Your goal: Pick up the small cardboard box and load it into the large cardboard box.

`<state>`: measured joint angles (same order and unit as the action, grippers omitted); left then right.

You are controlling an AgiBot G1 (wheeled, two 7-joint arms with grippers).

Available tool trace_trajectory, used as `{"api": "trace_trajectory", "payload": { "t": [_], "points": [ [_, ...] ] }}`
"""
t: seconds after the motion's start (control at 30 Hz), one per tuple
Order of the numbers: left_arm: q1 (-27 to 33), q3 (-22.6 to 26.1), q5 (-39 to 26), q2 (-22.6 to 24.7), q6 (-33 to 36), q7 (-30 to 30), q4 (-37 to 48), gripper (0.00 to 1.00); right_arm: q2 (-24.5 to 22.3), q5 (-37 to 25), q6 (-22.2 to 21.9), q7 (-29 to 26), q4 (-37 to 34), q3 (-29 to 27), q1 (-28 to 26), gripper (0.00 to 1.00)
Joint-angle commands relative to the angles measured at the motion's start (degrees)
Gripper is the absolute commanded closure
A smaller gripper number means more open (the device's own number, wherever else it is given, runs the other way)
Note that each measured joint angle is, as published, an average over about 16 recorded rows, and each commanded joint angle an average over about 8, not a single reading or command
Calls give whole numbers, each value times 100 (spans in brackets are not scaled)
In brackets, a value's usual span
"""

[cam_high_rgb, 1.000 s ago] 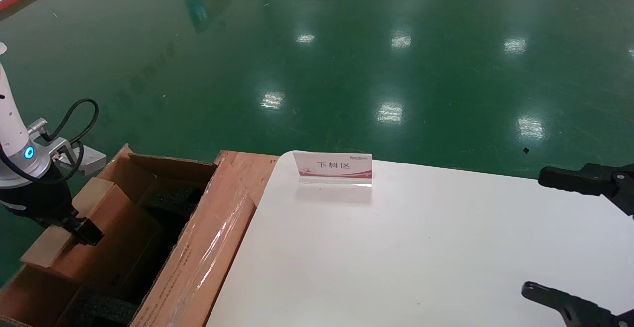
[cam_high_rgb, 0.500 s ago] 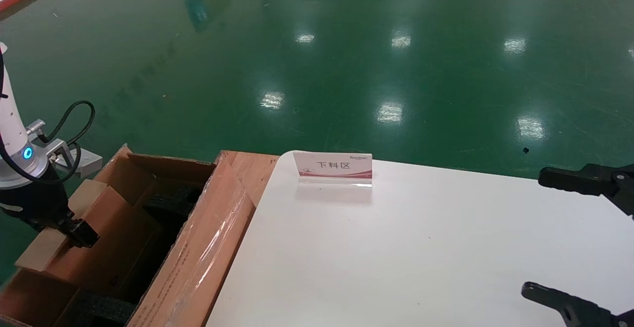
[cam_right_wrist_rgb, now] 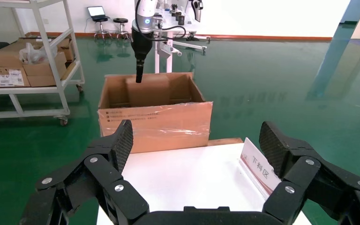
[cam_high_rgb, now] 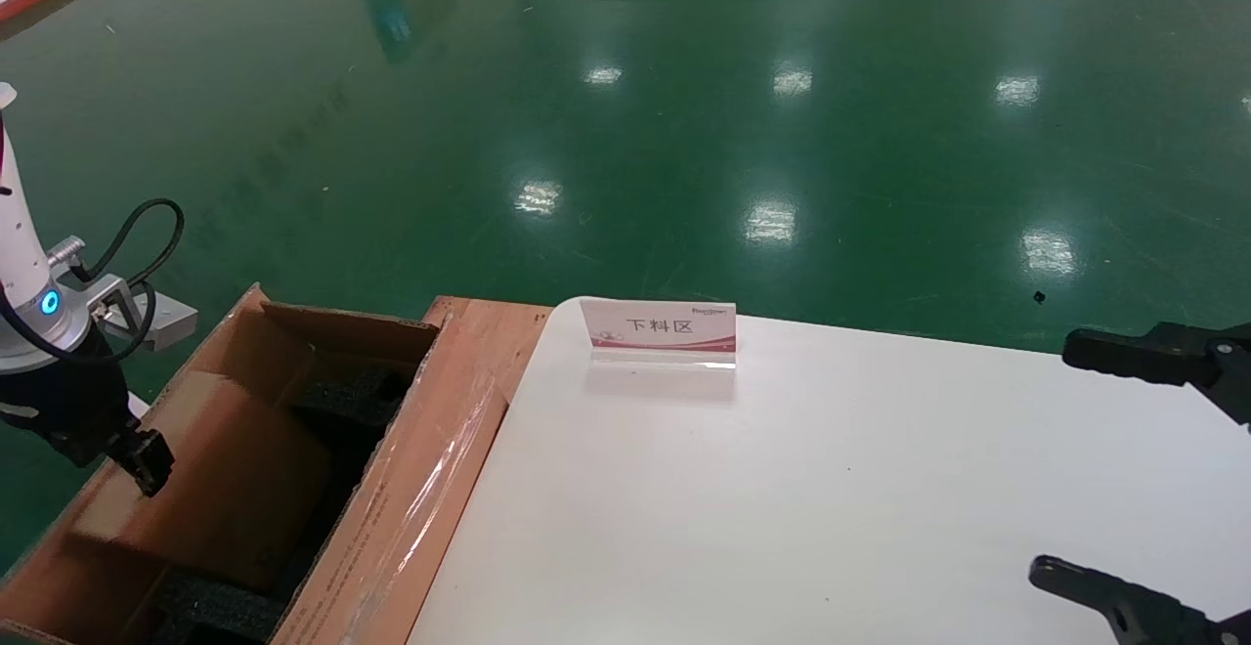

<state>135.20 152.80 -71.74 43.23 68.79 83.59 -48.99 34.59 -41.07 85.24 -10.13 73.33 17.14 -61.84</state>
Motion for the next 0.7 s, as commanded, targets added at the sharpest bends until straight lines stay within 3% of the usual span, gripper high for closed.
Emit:
{"api": "trace_trajectory", "payload": {
  "t": [0.03,0.37,0.7],
  "points": [
    [3,1,-5,-1,-2,0,-4,0,0,0,-1,0,0,0,0,0],
    [185,-107,-41,53,-181,-200,-218,0,0,0,0,1,-2,1,-1,0],
    [1155,-727,-13,-8,-1000,-1109,-1360,0,0,2,1,3,-4,4,-3,0]
  ]
}}
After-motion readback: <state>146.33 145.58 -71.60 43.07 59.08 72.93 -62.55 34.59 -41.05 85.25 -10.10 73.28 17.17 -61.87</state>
